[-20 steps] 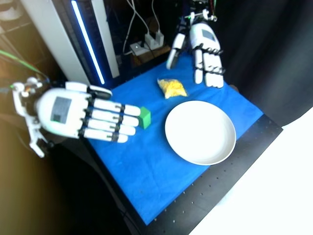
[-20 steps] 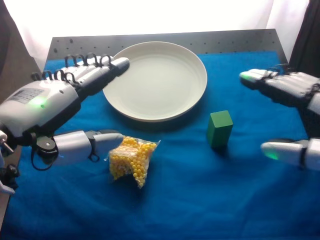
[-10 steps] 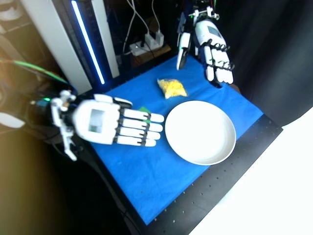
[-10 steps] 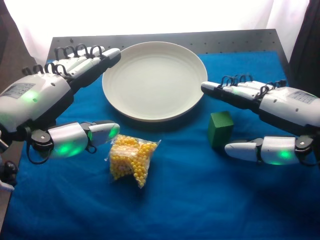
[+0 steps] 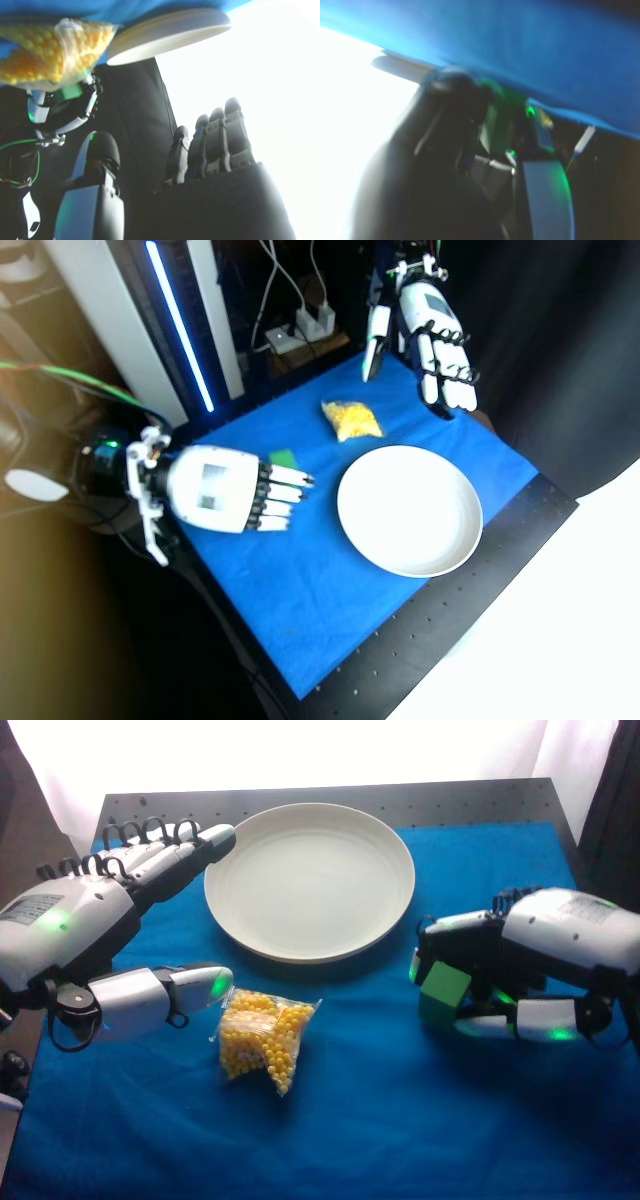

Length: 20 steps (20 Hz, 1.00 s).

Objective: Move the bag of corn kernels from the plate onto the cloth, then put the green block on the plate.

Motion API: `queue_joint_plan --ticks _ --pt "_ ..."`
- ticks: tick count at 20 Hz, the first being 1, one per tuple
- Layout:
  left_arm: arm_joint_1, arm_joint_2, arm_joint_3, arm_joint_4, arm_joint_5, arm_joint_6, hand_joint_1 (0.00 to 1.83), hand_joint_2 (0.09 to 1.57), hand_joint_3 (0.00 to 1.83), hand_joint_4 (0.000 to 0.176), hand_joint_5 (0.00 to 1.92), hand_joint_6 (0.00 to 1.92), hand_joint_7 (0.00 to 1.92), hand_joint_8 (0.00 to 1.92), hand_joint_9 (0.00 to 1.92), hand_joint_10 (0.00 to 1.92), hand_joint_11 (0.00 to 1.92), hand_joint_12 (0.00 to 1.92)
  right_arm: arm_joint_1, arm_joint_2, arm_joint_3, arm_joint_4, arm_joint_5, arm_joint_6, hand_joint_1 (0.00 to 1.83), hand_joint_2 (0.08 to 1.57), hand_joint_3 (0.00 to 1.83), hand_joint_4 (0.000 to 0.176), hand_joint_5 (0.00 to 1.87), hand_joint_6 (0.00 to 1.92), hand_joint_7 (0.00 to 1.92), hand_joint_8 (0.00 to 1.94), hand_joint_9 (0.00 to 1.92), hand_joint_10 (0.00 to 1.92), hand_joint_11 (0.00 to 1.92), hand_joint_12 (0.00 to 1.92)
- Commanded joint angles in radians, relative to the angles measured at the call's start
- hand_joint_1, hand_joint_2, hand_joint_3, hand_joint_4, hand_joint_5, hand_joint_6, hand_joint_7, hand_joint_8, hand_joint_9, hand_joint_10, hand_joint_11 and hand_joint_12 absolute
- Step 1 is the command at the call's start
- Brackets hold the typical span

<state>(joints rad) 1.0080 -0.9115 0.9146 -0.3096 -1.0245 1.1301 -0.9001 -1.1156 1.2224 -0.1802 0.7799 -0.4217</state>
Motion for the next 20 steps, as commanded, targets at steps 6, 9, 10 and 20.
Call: queue_joint_plan --ticks 6,9,10,20 --pt "0.002 0.002 -0.002 0.006 -0.130 -0.003 0.43 1.25 0.00 0.132 0.04 0.00 0.00 0.00 0.00 0.00 0.00 0.00 0.125 0.033 -0.003 -0.050 0.123 0.002 1.31 1.27 0.00 0.000 0.54 1.37 0.76 1.43 0.78 1.60 0.69 1.80" --pt "0.002 -0.001 0.000 0.001 -0.128 -0.003 0.42 1.25 0.00 0.141 0.05 0.00 0.00 0.00 0.00 0.00 0.01 0.01 0.209 0.022 0.033 -0.074 0.094 0.003 1.19 1.29 0.00 0.000 0.59 1.35 0.77 1.59 0.80 1.63 0.73 1.91" --pt "0.002 -0.002 0.000 0.000 -0.128 -0.003 0.42 1.26 0.00 0.132 0.04 0.00 0.00 0.00 0.00 0.00 0.00 0.00 0.234 0.008 0.049 -0.081 0.068 0.003 1.17 1.31 0.01 0.000 0.55 1.42 0.76 1.62 0.83 1.66 0.80 1.92" --pt "0.007 -0.029 0.011 -0.037 -0.133 -0.003 0.44 1.27 0.00 0.148 0.06 0.01 0.00 0.00 0.00 0.00 0.00 0.00 0.378 -0.259 0.287 -0.177 -0.268 0.003 1.17 1.27 0.00 0.000 0.62 1.42 0.78 1.43 0.82 1.12 0.71 1.54"
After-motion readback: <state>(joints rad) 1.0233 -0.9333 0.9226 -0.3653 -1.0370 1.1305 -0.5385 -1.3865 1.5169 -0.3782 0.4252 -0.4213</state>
